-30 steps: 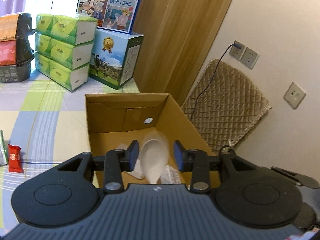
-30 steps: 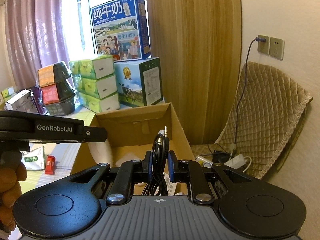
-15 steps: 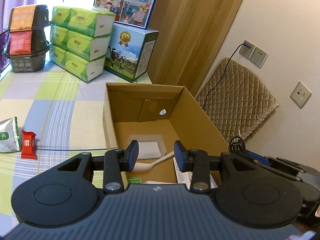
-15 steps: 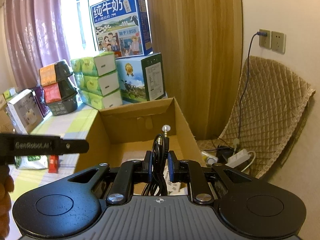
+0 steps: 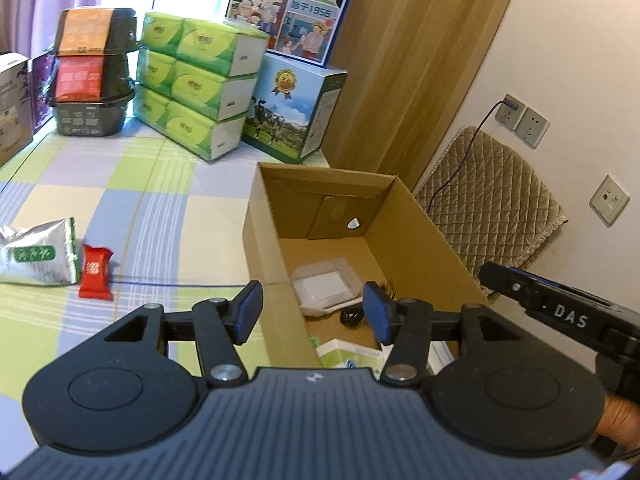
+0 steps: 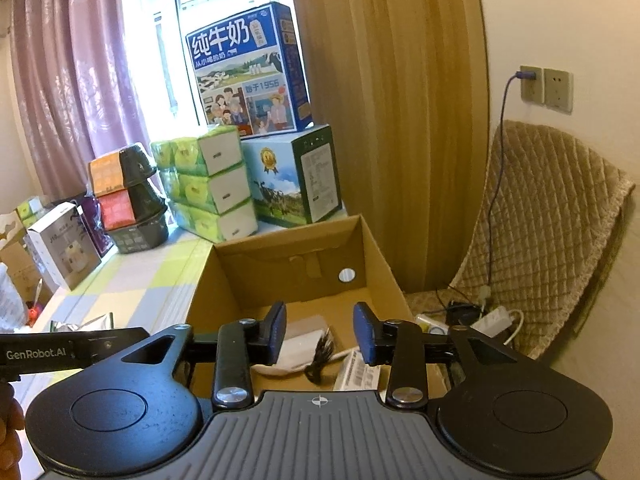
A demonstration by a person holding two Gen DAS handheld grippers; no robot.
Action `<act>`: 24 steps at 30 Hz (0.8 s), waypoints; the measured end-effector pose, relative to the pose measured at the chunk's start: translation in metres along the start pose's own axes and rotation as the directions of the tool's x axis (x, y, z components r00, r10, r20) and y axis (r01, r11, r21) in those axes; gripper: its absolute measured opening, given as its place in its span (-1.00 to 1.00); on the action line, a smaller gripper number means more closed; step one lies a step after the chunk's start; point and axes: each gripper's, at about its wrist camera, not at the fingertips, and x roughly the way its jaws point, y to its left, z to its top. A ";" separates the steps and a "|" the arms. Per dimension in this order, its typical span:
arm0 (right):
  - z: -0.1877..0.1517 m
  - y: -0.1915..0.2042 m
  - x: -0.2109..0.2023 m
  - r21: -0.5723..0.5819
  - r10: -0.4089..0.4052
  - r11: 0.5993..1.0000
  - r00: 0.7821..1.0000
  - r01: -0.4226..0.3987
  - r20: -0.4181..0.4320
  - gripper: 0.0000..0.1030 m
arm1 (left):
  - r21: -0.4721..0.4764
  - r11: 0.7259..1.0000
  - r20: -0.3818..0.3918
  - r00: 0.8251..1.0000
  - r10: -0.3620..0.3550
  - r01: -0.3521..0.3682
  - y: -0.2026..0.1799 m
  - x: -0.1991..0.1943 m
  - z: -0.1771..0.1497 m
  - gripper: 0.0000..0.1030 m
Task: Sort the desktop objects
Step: 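Lower the spoon and cable into the cardboard box and open both tools, then withdraw both open tools back over the table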
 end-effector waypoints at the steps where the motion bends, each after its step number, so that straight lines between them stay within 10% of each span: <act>1: -0.002 0.000 -0.004 0.004 -0.003 1.000 1.000 0.003 0.000 -0.23 | -0.001 1.000 -0.001 1.000 0.003 -0.003 0.001 -0.003 -0.002 0.02; 24: -0.047 0.046 -0.088 -0.018 -0.008 1.000 0.999 0.007 -0.031 0.96 | 0.056 0.996 0.044 0.997 0.064 -0.066 0.015 -0.098 -0.044 0.91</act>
